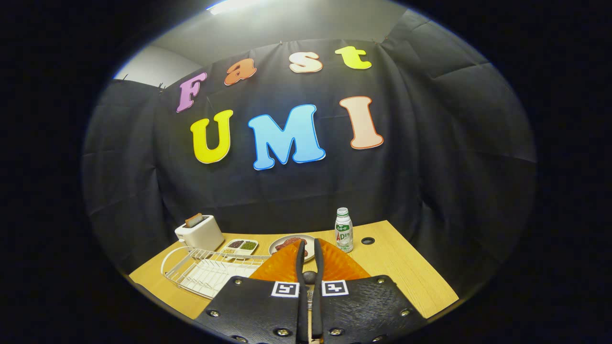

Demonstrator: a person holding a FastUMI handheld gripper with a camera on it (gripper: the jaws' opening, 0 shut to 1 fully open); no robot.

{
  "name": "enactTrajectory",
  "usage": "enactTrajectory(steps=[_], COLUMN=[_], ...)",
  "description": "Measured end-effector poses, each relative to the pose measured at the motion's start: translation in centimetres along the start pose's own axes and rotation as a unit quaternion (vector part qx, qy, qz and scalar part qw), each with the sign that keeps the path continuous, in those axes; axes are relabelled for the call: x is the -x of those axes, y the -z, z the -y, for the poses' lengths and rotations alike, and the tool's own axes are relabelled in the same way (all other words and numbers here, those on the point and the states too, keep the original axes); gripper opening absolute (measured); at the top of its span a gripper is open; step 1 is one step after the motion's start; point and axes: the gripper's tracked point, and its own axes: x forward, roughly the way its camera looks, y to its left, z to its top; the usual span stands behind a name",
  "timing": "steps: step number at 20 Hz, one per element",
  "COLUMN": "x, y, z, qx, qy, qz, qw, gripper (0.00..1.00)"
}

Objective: Take the plate from the dish rack, then take the spoon from the basket and place it into the plate.

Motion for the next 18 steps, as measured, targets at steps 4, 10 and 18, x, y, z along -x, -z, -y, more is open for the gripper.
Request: enactTrajectory(steps=[4, 10, 18], x=[1.9, 4.3, 6.3], y=[-2.1, -1.7, 4.3], z=[-1.1, -4.2, -8.2], qx=[0.009, 0.025, 0.025], qy=[0.003, -0.018, -0.049], qz=[0.008, -0.005, -0.069], qw=[1.0, 1.0, 0.996], gripper=[0.03, 0.03, 0.03])
